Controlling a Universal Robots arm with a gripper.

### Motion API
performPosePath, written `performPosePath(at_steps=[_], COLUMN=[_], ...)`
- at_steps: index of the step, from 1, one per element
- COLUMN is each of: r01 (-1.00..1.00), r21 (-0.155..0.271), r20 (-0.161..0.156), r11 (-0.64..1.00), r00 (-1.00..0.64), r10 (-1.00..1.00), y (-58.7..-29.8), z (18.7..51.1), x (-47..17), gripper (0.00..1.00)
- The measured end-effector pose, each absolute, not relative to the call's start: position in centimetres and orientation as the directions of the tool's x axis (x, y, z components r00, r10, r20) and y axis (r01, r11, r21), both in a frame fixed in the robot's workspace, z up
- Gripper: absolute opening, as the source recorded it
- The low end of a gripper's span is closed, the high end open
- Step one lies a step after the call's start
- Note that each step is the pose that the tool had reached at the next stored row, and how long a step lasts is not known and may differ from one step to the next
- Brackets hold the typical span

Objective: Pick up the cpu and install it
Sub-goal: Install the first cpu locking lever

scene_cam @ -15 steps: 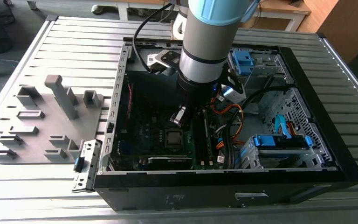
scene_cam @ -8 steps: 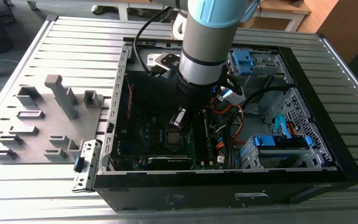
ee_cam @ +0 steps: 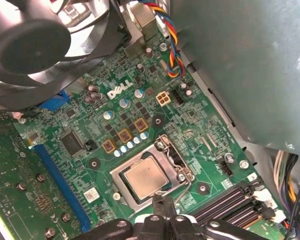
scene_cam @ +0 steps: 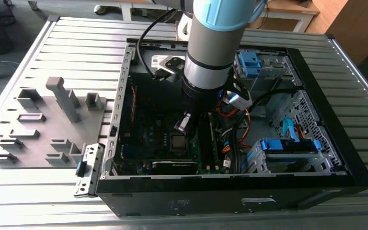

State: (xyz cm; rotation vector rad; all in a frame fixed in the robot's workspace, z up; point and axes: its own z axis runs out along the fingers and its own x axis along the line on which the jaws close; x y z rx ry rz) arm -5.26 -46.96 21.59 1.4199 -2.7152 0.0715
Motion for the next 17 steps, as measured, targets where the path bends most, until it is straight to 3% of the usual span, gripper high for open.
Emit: performPosePath(at_steps=[17], r01=[-0.794], r21=[-0.009], r20=[0.093], r11=[0.608], r00=[-0.606], r10=[-0.790], y=[-47.72], z=[21.24], x=[-4.93], gripper=[0.11])
